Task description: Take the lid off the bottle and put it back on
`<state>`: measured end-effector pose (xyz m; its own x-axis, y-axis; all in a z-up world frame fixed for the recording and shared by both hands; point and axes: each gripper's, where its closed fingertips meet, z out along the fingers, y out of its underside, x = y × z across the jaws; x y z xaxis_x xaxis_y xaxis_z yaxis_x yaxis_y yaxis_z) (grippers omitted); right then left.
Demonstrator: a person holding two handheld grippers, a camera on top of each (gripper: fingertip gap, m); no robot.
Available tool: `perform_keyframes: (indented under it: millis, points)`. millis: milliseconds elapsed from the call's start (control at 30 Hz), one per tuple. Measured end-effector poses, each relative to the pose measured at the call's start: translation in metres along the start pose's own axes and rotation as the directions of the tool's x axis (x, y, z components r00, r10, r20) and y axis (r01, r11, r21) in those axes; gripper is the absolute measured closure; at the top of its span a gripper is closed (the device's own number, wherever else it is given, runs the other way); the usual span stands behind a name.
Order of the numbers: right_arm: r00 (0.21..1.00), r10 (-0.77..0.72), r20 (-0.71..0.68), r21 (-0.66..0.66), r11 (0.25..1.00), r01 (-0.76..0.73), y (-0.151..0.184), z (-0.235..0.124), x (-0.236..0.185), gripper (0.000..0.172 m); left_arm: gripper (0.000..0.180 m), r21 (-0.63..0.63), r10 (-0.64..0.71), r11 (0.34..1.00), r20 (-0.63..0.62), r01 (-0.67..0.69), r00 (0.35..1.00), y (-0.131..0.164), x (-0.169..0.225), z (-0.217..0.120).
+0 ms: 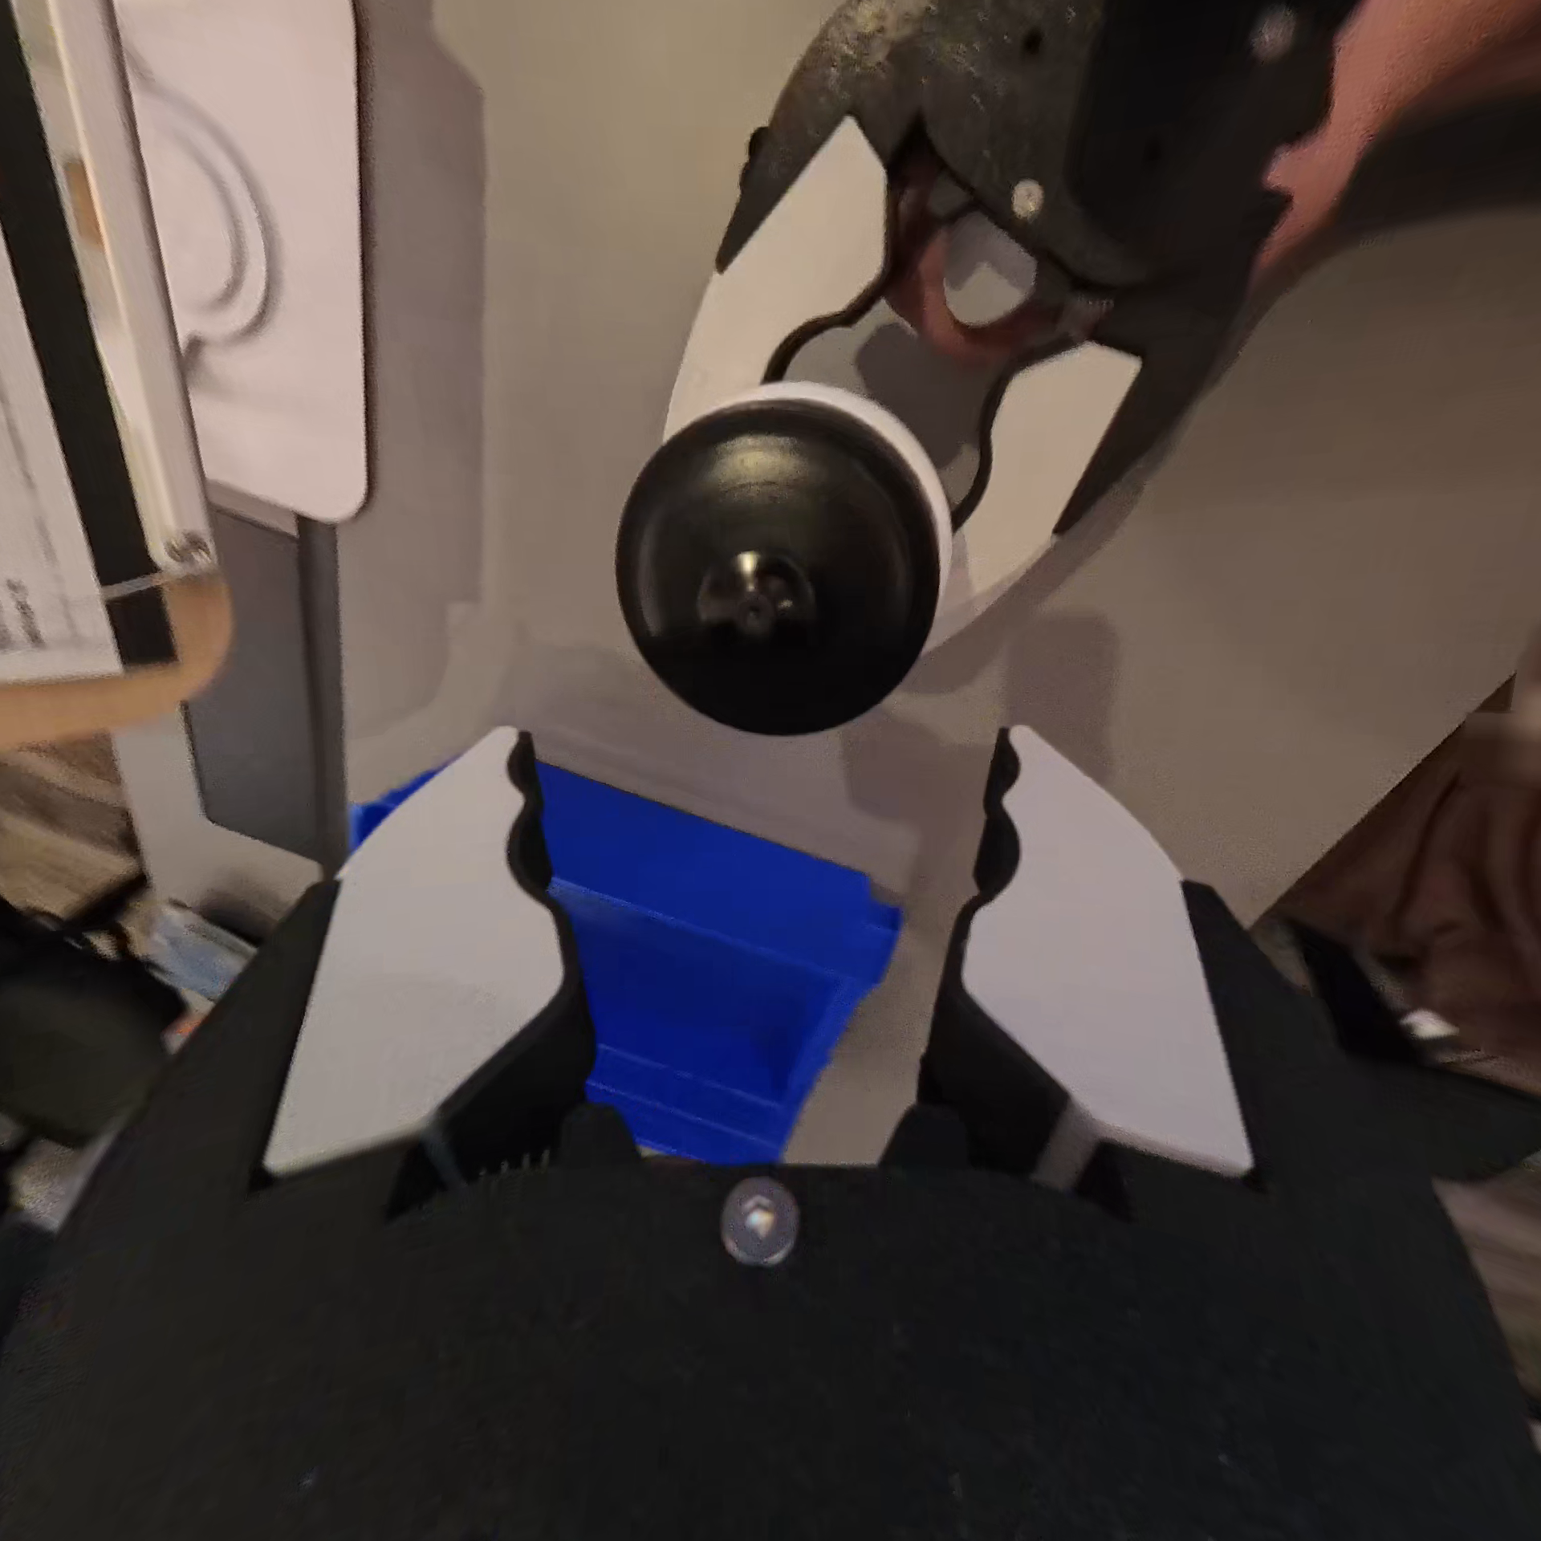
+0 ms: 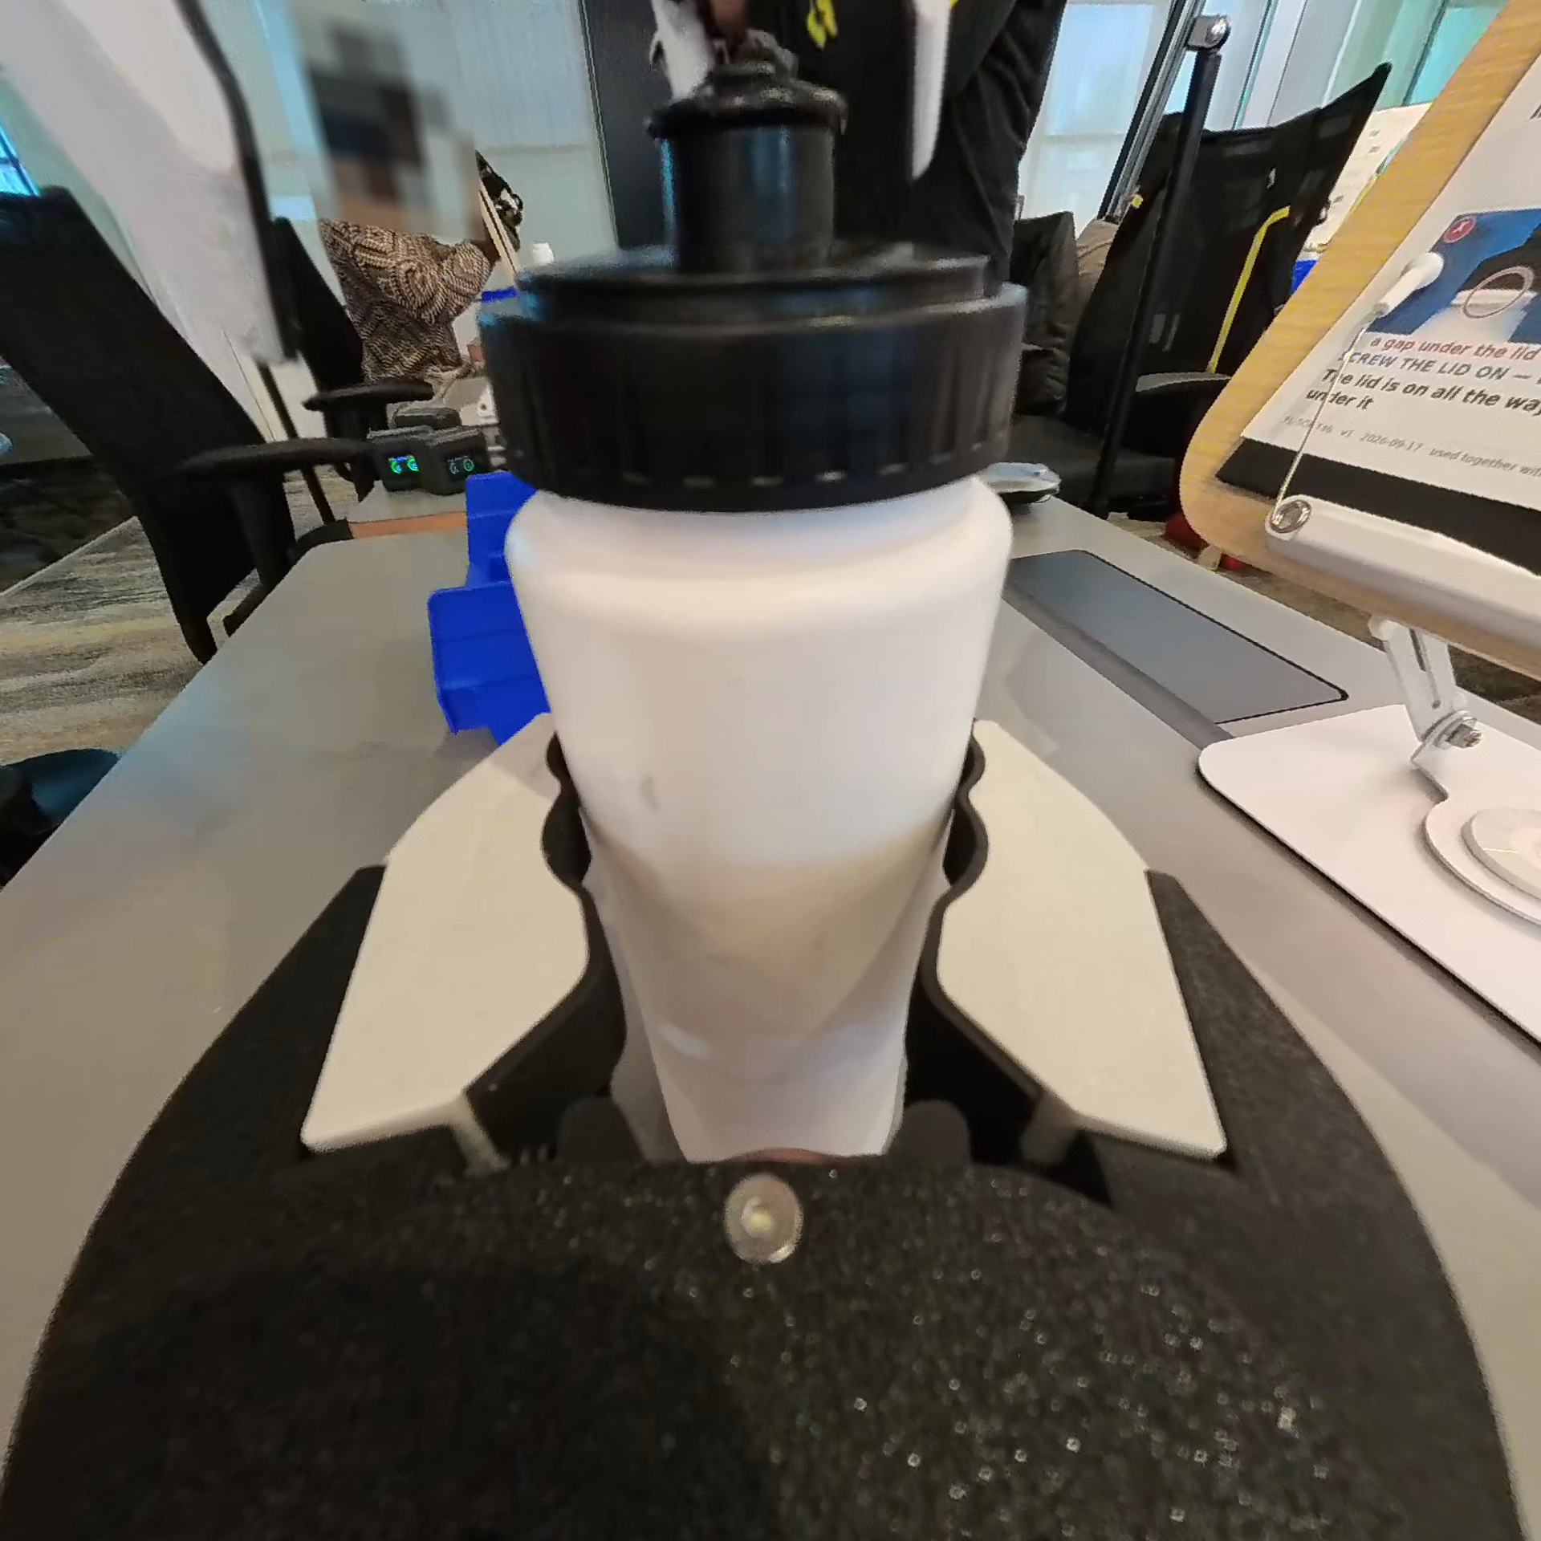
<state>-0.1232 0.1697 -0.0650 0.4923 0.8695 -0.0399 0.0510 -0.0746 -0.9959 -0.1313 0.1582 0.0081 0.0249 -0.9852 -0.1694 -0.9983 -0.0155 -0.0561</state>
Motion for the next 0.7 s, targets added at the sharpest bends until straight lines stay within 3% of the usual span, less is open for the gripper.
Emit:
perform_keyframes:
  millis: [133, 367, 533, 633, 700]
  points:
    - [1.000, -0.004, 0.001, -0.003, 1.000, 0.004, 0.000, 0.001, -0.001, 0.086, 0.089, -0.004, 0.151, 0.988, -0.103, -0.152, 0.983, 0.009, -0.006, 0.004]
    - [1.000, 0.000, 0.006, -0.006, 1.000, 0.000, 0.000, 0.003, -0.001, 0.086, 0.089, 0.207, 0.358, 0.929, -0.298, -0.306, 0.885, -0.018, -0.003, 0.006]
    - [1.000, 0.003, 0.007, -0.007, 1.000, -0.003, 0.000, 0.003, -0.001, 0.086, 0.106, 0.196, 0.564, 0.823, -0.164, -0.533, 0.809, -0.025, 0.005, 0.019]
    - [1.000, 0.006, 0.010, -0.008, 1.000, -0.006, 0.000, 0.004, -0.001, 0.086, 0.099, 0.137, 0.646, 0.762, -0.098, -0.633, 0.757, -0.028, 0.010, 0.021]
    - [1.000, 0.006, 0.008, -0.013, 1.000, -0.006, 0.000, 0.005, -0.001, 0.086, 0.106, 0.108, 0.677, 0.735, -0.081, -0.669, 0.731, -0.029, 0.007, 0.023]
